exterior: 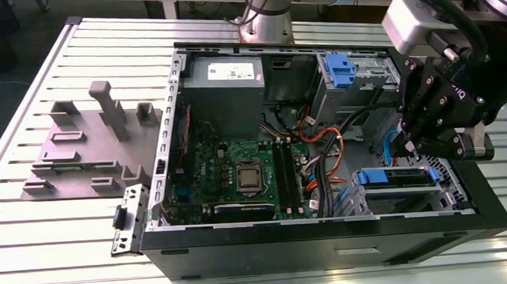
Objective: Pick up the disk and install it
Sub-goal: 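Insert the disk into the insertion slot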
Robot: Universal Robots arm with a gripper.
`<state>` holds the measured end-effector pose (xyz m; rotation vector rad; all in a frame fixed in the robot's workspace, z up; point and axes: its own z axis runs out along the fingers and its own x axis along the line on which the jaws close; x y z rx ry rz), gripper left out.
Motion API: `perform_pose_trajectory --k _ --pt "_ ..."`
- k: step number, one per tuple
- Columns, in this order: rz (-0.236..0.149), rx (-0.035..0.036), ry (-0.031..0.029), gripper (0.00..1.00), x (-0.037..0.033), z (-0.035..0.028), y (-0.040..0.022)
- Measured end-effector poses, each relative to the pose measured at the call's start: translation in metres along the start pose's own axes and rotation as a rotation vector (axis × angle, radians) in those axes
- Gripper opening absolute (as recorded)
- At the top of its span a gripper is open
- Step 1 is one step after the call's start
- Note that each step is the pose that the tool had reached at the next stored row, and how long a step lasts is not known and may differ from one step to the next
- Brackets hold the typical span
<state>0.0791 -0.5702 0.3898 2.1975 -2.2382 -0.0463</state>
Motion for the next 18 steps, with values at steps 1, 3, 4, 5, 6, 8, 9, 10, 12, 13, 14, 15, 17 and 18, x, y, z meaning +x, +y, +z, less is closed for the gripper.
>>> perform_pose_trajectory --k 1,3,4,5,6,8,9,10,12,13,14,15,17,18 --pt "0.000 0.0000 0.0000 0.11 0.0000 0.0001 0.0000" --pt "0.000 0.0001 -0.0003 0.11 0.0000 0.0015 0.0000" --pt "0.000 0.0001 -0.0002 0.11 0.0001 0.0031 -0.0001" --pt "0.000 0.0001 -0.0001 0.11 0.0001 0.0048 -0.0001" --pt "0.000 0.0000 0.0000 0.11 0.0001 0.0066 -0.0001" --pt "0.000 0.0000 0.0000 0.11 0.0002 0.0103 -0.0002" --pt "0.000 0.0001 0.0000 0.11 0.0002 0.0121 -0.0003" --pt "0.000 0.0001 0.0000 0.11 0.0002 0.0139 -0.0003" --pt "0.000 0.0000 0.0001 0.11 0.0003 0.0175 -0.0004" --pt "0.000 0.0000 0.0001 0.11 0.0003 0.0194 -0.0005" --pt "0.000 0.0000 0.0001 0.11 0.0004 0.0212 -0.0006" --pt "0.000 0.0000 0.0001 0.11 0.0004 0.0230 -0.0007" --pt "0.000 0.0001 -0.0001 0.11 0.0005 0.0267 -0.0009" --pt "0.000 0.0001 -0.0002 0.11 0.0005 0.0284 -0.0010"
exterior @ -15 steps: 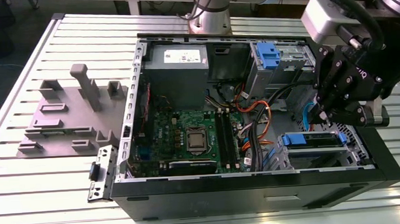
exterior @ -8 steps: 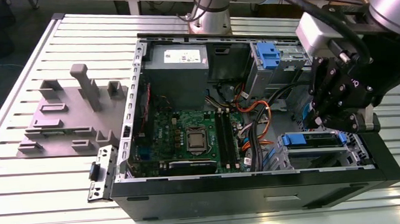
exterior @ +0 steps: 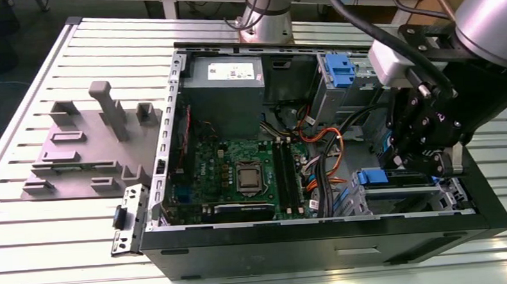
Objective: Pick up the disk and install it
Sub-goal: 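Insert the disk into the insertion slot, then insert the first disk wire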
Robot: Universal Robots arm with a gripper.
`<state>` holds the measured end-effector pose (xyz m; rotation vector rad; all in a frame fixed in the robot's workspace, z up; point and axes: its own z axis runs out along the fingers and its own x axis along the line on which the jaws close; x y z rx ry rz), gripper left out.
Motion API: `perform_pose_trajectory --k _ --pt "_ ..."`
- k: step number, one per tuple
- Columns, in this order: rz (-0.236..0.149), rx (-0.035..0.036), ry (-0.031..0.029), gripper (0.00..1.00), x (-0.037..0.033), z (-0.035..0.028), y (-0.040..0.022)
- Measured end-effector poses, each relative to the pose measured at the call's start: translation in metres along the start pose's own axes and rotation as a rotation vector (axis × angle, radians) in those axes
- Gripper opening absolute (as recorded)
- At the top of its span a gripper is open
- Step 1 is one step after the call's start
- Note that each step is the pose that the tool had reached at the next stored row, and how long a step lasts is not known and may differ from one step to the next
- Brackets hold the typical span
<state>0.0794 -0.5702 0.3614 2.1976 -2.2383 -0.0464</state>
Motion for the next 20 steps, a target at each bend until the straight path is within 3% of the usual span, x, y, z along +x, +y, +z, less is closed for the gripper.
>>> perform_pose_trajectory --k 7,17,20 --pt "0.000 0.0000 0.0001 0.11 0.0001 0.0045 -0.0001" --pt "0.000 0.0000 0.0001 0.11 0.0001 0.0048 -0.0001" --pt "0.000 0.0000 -0.0002 0.11 0.0001 0.0049 -0.0038"
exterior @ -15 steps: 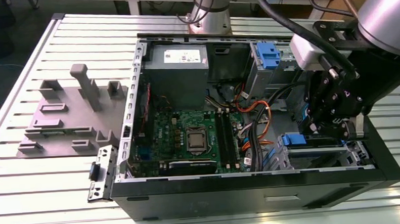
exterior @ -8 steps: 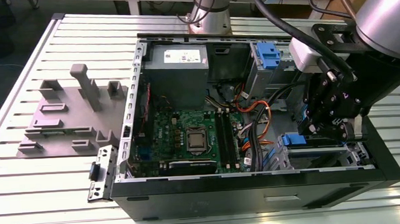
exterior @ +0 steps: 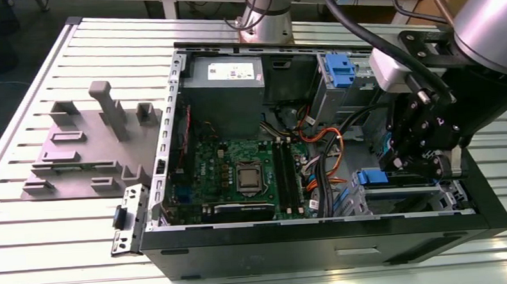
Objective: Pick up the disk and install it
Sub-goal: 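Insert the first disk wire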
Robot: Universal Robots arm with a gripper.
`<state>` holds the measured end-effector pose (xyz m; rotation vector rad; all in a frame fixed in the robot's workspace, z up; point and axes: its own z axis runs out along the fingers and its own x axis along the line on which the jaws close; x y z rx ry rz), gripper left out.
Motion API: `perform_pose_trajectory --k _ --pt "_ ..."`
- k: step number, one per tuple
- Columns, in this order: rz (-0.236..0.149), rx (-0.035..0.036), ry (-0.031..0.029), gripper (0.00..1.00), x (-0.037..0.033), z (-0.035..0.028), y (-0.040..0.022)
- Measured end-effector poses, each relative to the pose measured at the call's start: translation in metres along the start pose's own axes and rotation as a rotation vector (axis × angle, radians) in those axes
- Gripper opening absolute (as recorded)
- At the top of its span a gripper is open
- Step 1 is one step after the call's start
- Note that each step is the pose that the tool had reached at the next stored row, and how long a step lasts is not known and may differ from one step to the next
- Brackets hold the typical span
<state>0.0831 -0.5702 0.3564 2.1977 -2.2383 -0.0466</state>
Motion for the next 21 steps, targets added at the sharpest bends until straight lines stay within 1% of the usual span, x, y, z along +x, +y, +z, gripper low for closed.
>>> perform_pose_trajectory --k 1,6,9,10,12,15,17,18,21 --pt "0.000 -0.0001 0.0001 0.11 -0.0001 -0.0001 -0.0035" --pt "0.000 0.0000 0.0003 0.11 -0.0005 0.0000 -0.0260" --pt "0.000 0.0000 0.0003 0.11 -0.0007 0.0002 -0.0368" --pt "0.000 -0.0001 0.0003 0.11 -0.0008 0.0003 -0.0390" --pt "0.000 0.0000 0.0003 0.11 -0.0009 0.0004 -0.0410" --pt "0.000 0.0000 0.0004 0.11 -0.0009 0.0000 -0.0410" --pt "0.000 0.0000 0.0005 0.11 -0.0010 -0.0025 -0.0410" --pt "0.000 0.0000 0.0004 0.11 -0.0010 -0.0053 -0.0409" --pt "0.000 0.0000 0.0005 0.11 -0.0013 -0.0169 -0.0406"
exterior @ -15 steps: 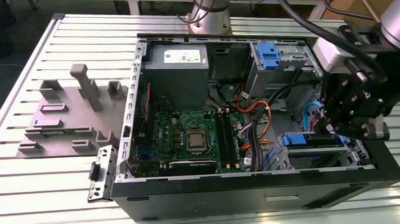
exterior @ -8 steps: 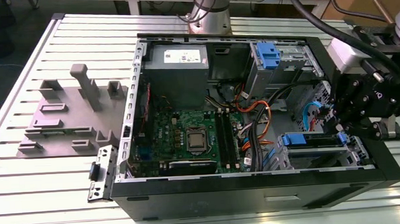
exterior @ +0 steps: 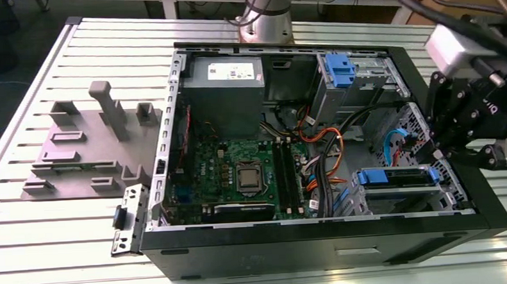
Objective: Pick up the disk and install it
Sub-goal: 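Insert the first disk wire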
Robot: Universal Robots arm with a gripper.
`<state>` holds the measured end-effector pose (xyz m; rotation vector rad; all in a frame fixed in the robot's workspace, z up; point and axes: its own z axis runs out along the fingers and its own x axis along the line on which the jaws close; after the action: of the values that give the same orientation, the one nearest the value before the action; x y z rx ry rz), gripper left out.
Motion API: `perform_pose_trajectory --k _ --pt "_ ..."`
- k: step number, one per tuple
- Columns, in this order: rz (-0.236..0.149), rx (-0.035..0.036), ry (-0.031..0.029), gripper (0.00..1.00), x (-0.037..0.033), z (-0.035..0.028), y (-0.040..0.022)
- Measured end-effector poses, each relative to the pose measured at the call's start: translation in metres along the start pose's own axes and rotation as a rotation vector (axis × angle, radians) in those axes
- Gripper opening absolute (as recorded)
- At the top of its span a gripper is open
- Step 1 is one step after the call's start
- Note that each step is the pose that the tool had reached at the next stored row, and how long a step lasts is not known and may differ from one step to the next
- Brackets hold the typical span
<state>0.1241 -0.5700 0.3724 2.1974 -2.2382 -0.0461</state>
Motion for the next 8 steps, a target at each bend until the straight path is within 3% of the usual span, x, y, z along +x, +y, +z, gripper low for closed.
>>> perform_pose_trajectory --k 2,8 --pt "0.000 0.0000 -0.0001 0.11 -0.0001 -0.0044 0.0001" --pt "0.000 -0.0001 0.0000 0.11 -0.0010 -0.0045 0.0001"
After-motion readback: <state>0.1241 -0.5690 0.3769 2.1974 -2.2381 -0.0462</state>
